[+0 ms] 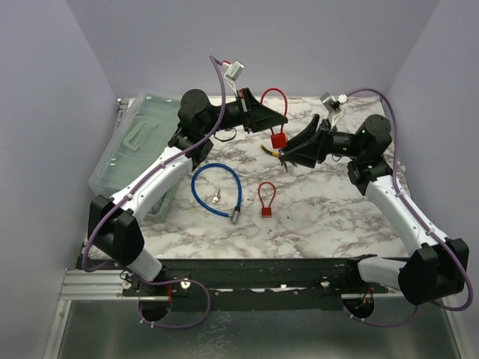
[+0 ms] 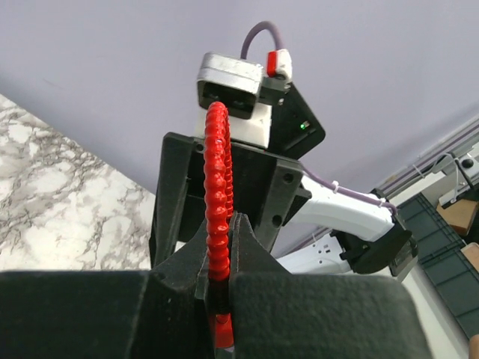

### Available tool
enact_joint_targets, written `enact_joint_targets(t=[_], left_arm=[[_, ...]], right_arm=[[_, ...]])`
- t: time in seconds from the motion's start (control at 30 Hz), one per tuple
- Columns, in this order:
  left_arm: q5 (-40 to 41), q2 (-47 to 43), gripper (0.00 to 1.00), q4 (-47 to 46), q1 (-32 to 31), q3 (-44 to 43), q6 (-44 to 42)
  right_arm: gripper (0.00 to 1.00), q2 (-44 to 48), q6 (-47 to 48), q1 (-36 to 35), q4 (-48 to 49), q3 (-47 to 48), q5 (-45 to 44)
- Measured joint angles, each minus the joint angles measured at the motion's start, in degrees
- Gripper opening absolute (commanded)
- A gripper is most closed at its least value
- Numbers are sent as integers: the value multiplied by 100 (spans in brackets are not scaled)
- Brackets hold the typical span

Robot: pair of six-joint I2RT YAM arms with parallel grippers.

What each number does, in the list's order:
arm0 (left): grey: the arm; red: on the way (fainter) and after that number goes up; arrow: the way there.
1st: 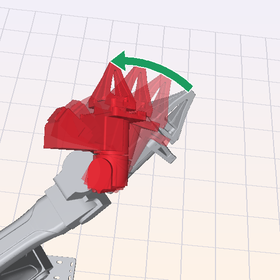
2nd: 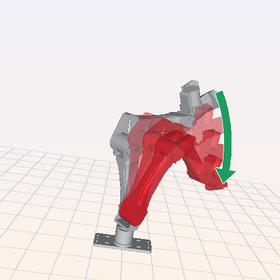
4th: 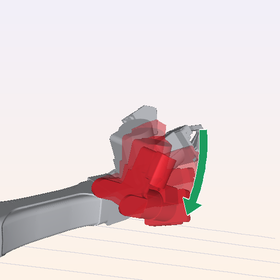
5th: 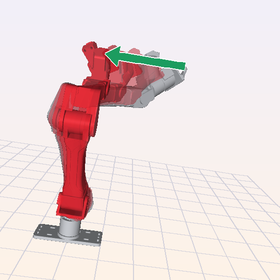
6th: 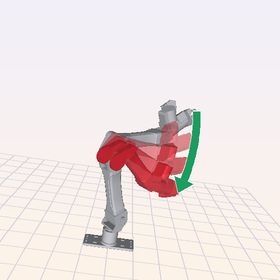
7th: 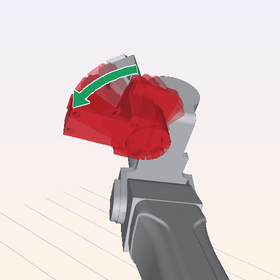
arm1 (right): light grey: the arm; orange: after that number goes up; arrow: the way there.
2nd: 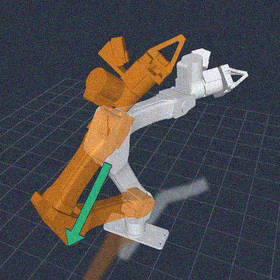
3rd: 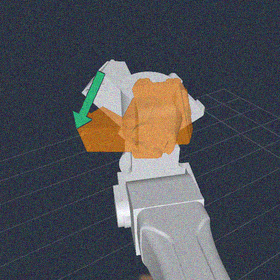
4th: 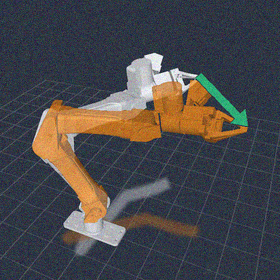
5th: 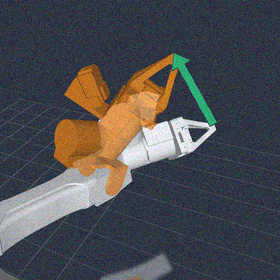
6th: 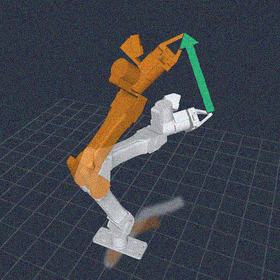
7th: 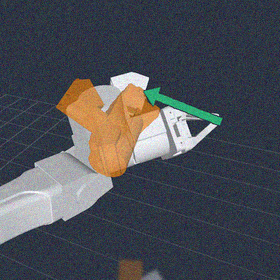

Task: Lock with the key
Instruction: Remove the key from the lock.

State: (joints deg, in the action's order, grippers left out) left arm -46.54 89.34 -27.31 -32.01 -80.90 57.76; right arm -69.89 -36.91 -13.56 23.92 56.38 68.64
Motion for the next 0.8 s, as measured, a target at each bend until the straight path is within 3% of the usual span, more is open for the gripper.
enact_joint_targets(t=[0.33,0.57,0.73,0.8], left_arm=[[149,-39,0,-181,-9,2,101],[216,-39,0,-188,-9,4,96],[275,-39,0,-199,-9,4,90],[317,-39,0,-216,-9,13,72]], right_arm=[[49,-72,-579,-17,702,-76,-297],[37,-153,-852,-109,1032,-96,-297],[6,-192,-909,-186,1126,-98,-299],[0,-192,-920,-188,1156,-103,-299]])
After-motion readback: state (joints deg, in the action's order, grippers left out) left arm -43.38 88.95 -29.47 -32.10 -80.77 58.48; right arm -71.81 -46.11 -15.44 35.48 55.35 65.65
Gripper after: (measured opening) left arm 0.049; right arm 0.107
